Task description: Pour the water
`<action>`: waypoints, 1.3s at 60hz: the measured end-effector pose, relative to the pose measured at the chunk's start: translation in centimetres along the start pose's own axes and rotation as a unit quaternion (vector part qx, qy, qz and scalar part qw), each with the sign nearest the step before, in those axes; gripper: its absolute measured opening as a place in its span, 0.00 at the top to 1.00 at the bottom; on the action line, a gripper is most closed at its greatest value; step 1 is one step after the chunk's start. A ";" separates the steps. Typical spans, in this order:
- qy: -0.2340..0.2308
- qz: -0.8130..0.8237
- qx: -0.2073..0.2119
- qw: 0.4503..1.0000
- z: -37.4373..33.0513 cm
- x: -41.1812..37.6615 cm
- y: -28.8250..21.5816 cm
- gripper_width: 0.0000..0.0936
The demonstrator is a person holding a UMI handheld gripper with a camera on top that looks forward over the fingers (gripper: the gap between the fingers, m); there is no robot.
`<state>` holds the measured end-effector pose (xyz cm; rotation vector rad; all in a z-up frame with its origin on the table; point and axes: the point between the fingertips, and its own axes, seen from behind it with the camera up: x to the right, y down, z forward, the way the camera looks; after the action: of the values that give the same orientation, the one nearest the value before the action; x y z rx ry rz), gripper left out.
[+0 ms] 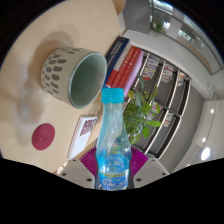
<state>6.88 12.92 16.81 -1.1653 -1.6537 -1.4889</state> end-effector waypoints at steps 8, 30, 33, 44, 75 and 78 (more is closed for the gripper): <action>0.034 -0.114 -0.002 0.993 0.5 0.7 -1.6 0.59; 0.014 0.050 -0.012 0.999 -0.5 1.2 -0.7 0.59; 0.007 0.142 -0.007 0.990 -1.2 2.4 -0.4 0.59; 0.019 0.461 0.024 0.887 -3.4 8.6 1.8 0.57; -0.052 0.834 0.026 0.549 -1.2 -1.8 5.1 0.57; -0.058 0.834 0.026 0.549 -0.3 -2.9 4.0 0.57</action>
<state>11.66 11.94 16.01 -1.8172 -0.0193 -0.0206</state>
